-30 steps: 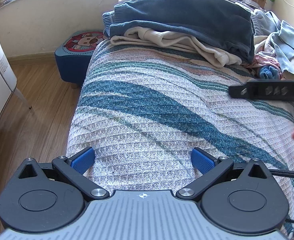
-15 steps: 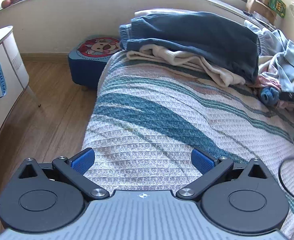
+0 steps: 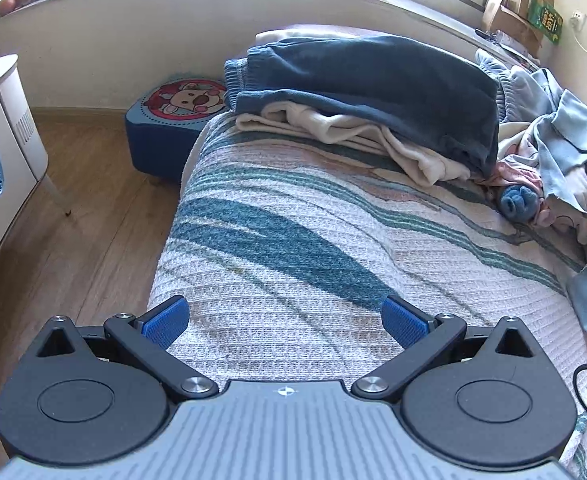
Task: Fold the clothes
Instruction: 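Reach the right gripper toward the blue sock on the clothing pile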
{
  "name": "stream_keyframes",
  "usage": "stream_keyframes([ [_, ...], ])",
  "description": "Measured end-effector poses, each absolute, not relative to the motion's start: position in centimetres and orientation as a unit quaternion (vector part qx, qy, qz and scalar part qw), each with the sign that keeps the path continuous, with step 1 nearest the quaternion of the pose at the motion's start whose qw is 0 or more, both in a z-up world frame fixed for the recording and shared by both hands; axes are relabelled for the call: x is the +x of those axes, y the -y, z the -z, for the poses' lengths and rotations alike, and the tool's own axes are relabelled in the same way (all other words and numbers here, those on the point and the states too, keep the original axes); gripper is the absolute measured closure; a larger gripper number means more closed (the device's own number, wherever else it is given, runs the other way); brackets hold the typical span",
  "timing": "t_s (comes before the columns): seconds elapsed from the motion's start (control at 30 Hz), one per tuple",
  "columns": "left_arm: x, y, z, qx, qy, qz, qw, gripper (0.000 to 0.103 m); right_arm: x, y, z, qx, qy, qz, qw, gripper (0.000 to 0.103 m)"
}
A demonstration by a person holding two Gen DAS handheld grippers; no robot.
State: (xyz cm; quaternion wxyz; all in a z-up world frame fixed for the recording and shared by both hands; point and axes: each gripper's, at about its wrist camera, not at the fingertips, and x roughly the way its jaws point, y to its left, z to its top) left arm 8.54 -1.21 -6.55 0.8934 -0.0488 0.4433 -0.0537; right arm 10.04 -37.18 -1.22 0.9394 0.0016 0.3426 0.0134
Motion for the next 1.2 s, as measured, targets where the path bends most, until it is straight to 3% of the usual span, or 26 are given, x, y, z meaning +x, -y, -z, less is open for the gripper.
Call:
stream_keyframes([
  [0.27, 8.5, 2.1, 6.4, -0.03, -0.439, 0.062, 0.896, 0.0, 13.4, 37.0, 2.0, 0.006, -0.353, -0.025, 0.935, 0.01],
  [0.53, 9.4, 2.8, 6.9, -0.018, -0.452, 0.069, 0.889, 0.0, 16.0, 33.6, 3.2, -0.002, -0.368, -0.1, 0.925, 0.064],
  [1.2, 10.8, 3.8, 7.9, -0.005, -0.471, 0.085, 0.878, 0.0, 18.0, 32.1, 3.5, -0.045, -0.366, -0.107, 0.923, 0.067],
])
